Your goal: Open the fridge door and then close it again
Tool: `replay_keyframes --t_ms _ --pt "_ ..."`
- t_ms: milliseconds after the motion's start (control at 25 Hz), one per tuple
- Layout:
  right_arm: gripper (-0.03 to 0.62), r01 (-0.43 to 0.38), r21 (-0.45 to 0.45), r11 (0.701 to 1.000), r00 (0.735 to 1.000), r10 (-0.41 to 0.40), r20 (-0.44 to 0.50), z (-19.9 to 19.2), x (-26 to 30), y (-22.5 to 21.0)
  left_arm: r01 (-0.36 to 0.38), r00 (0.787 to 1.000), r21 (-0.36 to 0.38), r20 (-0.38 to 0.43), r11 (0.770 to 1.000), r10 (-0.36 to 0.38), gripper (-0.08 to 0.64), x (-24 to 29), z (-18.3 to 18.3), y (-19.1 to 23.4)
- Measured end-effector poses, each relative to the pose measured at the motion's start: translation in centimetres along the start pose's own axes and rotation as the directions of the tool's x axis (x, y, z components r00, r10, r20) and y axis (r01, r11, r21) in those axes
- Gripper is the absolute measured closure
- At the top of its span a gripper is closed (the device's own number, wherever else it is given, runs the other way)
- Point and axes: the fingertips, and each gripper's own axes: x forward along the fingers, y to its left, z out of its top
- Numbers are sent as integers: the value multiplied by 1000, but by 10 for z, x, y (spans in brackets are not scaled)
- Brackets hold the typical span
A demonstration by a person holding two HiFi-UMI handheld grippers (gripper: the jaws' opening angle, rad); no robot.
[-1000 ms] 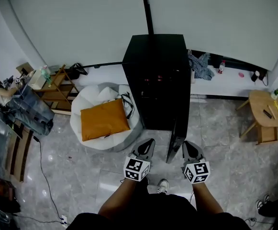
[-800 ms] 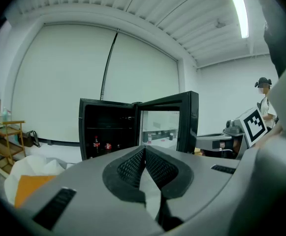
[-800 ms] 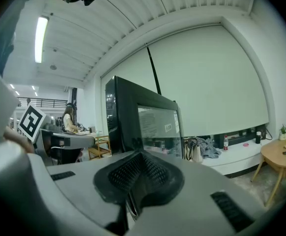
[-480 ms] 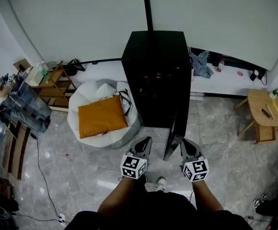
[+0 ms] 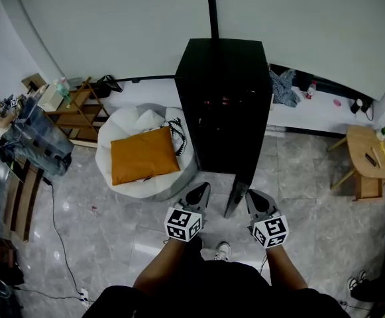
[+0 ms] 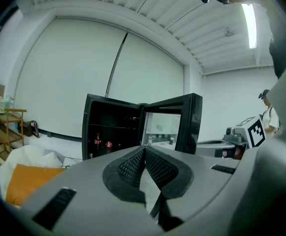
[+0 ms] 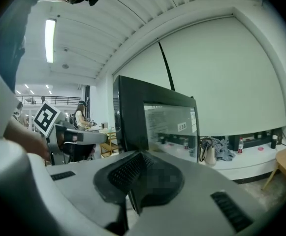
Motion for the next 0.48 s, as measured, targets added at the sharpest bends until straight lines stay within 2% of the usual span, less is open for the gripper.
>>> replay_keyframes --t_ms 480 --pt "575 -78 -67 995 997 76 -30 5 27 26 -65 998 -18 6 998 65 538 -10 2 33"
